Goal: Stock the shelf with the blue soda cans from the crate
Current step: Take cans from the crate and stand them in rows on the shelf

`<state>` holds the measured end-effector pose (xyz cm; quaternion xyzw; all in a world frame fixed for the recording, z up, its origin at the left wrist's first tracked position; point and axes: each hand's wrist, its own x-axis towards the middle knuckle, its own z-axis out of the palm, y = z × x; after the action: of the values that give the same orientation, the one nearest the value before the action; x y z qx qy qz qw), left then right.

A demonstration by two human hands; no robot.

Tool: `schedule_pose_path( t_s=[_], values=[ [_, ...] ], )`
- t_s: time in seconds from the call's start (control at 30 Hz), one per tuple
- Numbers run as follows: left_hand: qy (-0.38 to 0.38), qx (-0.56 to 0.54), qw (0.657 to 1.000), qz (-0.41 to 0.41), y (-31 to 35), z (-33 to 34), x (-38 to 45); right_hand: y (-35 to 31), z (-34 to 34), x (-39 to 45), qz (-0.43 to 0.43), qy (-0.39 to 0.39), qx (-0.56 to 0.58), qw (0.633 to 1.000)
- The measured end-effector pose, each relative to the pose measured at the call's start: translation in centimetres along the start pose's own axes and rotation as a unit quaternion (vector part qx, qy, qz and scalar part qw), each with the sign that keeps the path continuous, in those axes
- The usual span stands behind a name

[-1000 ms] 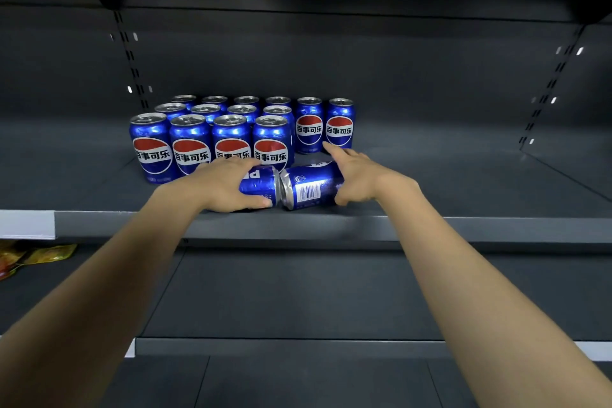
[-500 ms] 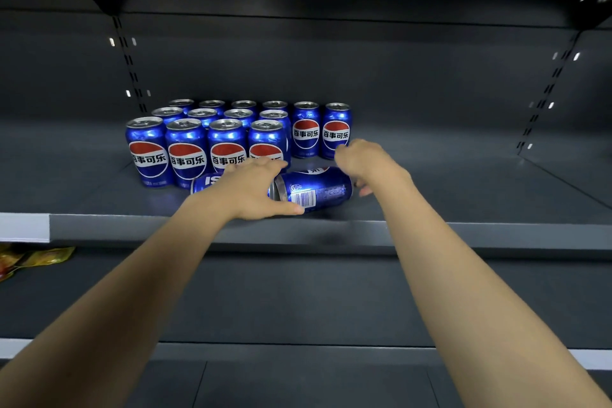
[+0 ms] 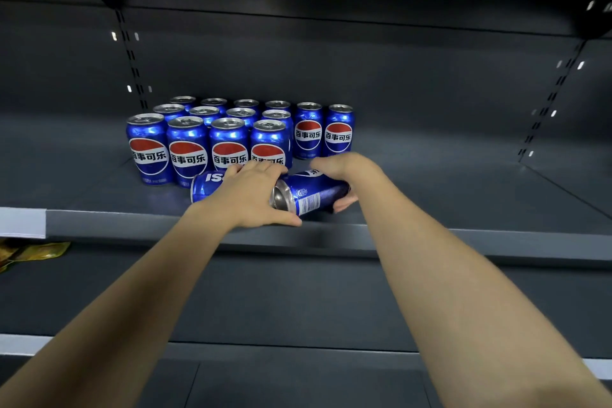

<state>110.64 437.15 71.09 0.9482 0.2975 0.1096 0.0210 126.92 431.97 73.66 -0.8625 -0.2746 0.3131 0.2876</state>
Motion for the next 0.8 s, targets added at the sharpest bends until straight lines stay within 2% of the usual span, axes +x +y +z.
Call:
schedule_pose_path(
  t_s=[0.1,0.2,0.27,0.4,0.57,0.8],
  values=[
    [-0.005,0.010,1.000,-0.001,-0.1,0.0,0.0,1.1,0.6,1.0,-0.053,0.012,0.119,0.991],
    [-0.010,0.005,1.000,-0.002,-0.3,0.1,0.3,1.0,0.1,0.7,-0.109,0.049,0.188,0.975],
    [-0.006,0.001,1.000,-0.003,-0.4,0.2,0.5,0.4,-0.5,0.3,-0.163,0.094,0.183,0.965],
    [-0.001,-0.005,1.000,-0.004,-0.5,0.4,0.7,-0.7,-1.6,-0.7,-0.286,0.149,0.081,0.943],
    [0.002,0.011,1.000,0.002,-0.7,0.5,1.0,0.4,-2.2,-1.1,-0.358,0.094,0.070,0.926],
    [0.026,0.047,0.998,0.015,-0.8,0.9,1.2,0.8,-2.1,-1.5,-0.373,0.022,0.040,0.927]
  ],
)
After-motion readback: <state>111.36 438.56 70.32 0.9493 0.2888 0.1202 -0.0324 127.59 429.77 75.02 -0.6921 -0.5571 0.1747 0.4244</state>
